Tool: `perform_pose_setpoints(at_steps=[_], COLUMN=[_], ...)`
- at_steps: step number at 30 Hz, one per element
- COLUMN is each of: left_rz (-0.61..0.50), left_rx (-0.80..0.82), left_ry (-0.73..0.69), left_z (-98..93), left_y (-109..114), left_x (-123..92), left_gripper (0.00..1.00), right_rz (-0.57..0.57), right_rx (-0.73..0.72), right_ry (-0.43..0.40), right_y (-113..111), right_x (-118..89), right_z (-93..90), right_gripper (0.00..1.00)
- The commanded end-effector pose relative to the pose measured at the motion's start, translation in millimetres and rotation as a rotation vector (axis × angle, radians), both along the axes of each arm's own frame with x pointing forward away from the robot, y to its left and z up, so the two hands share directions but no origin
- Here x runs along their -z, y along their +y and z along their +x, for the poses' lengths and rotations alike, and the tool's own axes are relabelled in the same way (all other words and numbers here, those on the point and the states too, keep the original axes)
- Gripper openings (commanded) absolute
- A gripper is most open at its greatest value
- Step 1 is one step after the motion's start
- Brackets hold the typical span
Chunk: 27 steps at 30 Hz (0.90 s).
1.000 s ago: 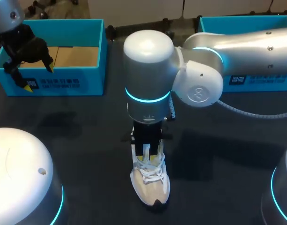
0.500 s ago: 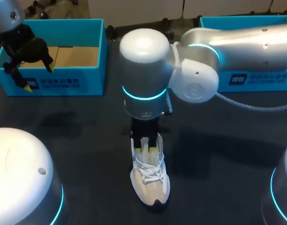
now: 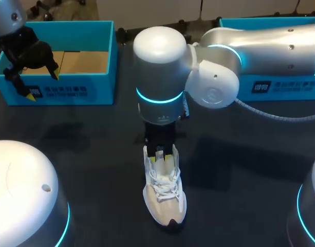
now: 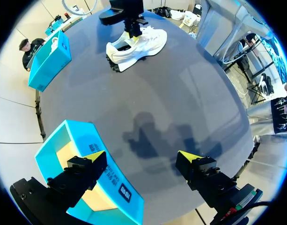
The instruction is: Take the shoe out of the shoebox, open the shoe tongue, remove and reinsert the insole, then place the shoe into the shoebox
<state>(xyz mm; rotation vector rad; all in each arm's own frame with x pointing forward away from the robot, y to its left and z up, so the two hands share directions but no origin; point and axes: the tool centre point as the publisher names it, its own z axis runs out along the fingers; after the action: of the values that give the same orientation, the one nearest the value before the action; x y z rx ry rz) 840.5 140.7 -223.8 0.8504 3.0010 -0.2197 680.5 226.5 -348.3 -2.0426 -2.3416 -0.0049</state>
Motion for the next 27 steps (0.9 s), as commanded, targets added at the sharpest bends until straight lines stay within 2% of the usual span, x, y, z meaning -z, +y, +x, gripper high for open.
perform_pose_setpoints(at_steps=[1, 3, 6, 7, 8, 9, 10, 11, 12, 13, 16, 17, 18, 27], left_rz=[0.002, 0.002, 0.002, 0.002, 0.002, 0.002, 0.002, 0.002, 0.002, 0.002, 0.002, 0.002, 0.002, 0.002], left_rx=[0.001, 0.001, 0.001, 0.001, 0.001, 0.001, 0.001, 0.001, 0.001, 0.001, 0.001, 0.001, 0.001, 0.001], left_ry=[0.0, 0.0, 0.0, 0.0, 0.0, 0.0, 0.0, 0.0, 0.0, 0.0, 0.0, 0.0, 0.0, 0.0], left_z=[0.0, 0.0, 0.0, 0.0, 0.0, 0.0, 0.0, 0.0, 0.0, 0.0, 0.0, 0.0, 0.0, 0.0], left_y=[0.3, 0.3, 0.3, 0.3, 0.3, 0.3, 0.3, 0.3, 0.3, 0.3, 0.3, 0.3, 0.3, 0.3], left_x=[0.0, 0.0, 0.0, 0.0, 0.0, 0.0, 0.0, 0.0, 0.0, 0.0, 0.0, 0.0, 0.0, 0.0], left_gripper=[1.0, 1.0, 1.0, 1.0, 1.0, 1.0, 1.0, 1.0, 1.0, 1.0, 1.0, 1.0, 1.0, 1.0], right_rz=[-0.011, -0.021, -0.006, 0.035, 0.039, 0.038, 0.054, 0.054, 0.089, 0.095, 0.189, 0.199, 0.283, 0.283], right_rx=[-0.035, -0.045, -0.206, -0.329, -0.361, -0.397, -0.474, -0.474, -0.603, -0.634, -0.837, -0.859, -1.017, -1.017], right_ry=[-0.016, -0.026, -0.049, -0.04, -0.047, -0.045, -0.026, -0.026, -0.005, -0.016, -0.005, -0.001, 0.044, 0.044], right_y=[-6.4, -7.3, -10.1, -11.0, -11.8, -12.9, -13.8, -13.8, -17.5, -18.1, -22.5, -23.0, -26.2, -26.2], right_x=[-24.1, -30.8, -54.1, -61.2, -64.1, -66.1, -67.9, -67.9, -72.6, -73.6, -78.9, -79.2, -81.1, -81.1], right_z=[3.9, 5.4, 11.1, 11.8, 12.1, 13.4, 15.4, 15.4, 22.6, 23.7, 29.2, 29.6, 30.4, 30.4], right_gripper=[0.28, 0.29, 0.34, 0.35, 0.38, 0.44, 0.46, 0.46, 0.9, 1.0, 1.0, 1.0, 1.0, 1.0])
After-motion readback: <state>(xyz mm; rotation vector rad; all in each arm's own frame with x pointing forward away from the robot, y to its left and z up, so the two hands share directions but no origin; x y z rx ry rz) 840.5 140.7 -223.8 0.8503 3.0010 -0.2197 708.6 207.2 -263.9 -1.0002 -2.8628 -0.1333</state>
